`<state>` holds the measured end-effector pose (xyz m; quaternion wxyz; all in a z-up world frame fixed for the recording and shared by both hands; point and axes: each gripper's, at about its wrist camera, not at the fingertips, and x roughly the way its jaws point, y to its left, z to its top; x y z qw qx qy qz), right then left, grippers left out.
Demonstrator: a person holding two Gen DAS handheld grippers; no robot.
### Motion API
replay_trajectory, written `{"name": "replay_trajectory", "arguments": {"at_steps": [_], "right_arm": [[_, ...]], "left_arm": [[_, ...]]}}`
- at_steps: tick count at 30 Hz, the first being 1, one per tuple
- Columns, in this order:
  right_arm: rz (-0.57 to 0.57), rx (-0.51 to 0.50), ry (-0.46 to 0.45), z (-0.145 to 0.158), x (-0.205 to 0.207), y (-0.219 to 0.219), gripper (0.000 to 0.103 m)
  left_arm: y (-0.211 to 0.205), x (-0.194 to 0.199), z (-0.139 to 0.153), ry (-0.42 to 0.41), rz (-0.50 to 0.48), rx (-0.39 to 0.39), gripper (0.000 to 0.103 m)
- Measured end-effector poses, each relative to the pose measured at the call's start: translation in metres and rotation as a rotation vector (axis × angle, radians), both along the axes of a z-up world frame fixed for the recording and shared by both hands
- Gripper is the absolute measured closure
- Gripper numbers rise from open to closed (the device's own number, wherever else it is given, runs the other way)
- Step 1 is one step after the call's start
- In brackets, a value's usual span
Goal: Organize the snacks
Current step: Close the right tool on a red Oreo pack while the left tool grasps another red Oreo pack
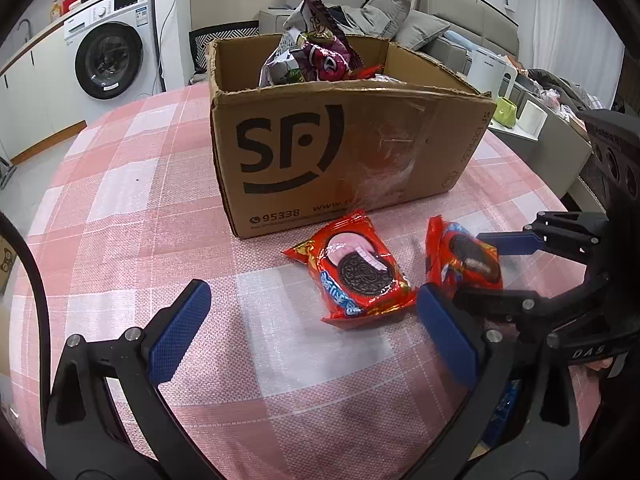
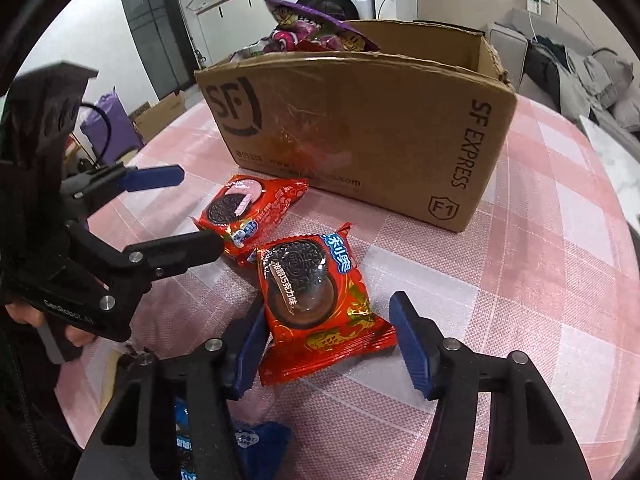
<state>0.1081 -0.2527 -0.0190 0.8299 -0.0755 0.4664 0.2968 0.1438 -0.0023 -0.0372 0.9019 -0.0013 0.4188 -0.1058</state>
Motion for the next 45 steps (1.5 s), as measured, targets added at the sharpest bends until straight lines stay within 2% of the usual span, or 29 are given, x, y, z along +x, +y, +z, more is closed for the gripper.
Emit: {"name": "replay_trajectory", "arguments": {"at_steps": [3, 4, 17, 22, 24, 26, 28, 29, 31, 33, 45], "right_arm": [[-0.007, 0.059, 0.025, 0.002, 0.003, -0.009, 0.050], [-0.007, 0.068, 0.025, 0.003, 0.004, -0.011, 0.056], [-0.077, 0.099, -0.005, 0.021, -0.001, -0.024, 0.056], [-0.115, 0.107, -0.001, 0.028, 0.004, -0.034, 0.056], [-0.124, 0.111, -0.002, 0.028, 0.005, -0.036, 0.056], [-0.125, 0.113, 0.000, 0.027, 0.003, -0.036, 0.056], [-0.126, 0.113, 0.000, 0.028, 0.001, -0.035, 0.056], [-0.124, 0.114, 0.001, 0.028, 0.000, -0.034, 0.056], [-0.122, 0.114, -0.001, 0.029, 0.000, -0.031, 0.056], [-0.121, 0.115, -0.001, 0.025, 0.003, -0.032, 0.056], [-0.114, 0.116, -0.013, 0.026, 0.001, -0.027, 0.056]], "left_arm": [[-0.001, 0.002, -0.002, 0.002, 0.016, 0.017, 0.000], [-0.001, 0.002, -0.003, 0.006, 0.015, 0.017, 0.000], [-0.009, 0.012, -0.010, 0.050, 0.028, -0.051, 0.000], [-0.015, 0.018, -0.012, 0.044, 0.013, -0.067, 0.001], [-0.019, 0.023, -0.013, 0.048, 0.021, -0.049, 0.008], [-0.024, 0.029, -0.016, 0.062, 0.021, -0.024, 0.023], [-0.029, 0.032, -0.017, 0.072, 0.002, -0.012, 0.031], [-0.031, 0.032, -0.017, 0.061, -0.003, 0.000, 0.042], [-0.033, 0.033, -0.017, 0.057, -0.017, 0.013, 0.047], [-0.032, 0.034, -0.015, 0.043, -0.016, 0.000, 0.060], [-0.027, 0.021, -0.007, 0.016, -0.038, -0.017, 0.062]]}}
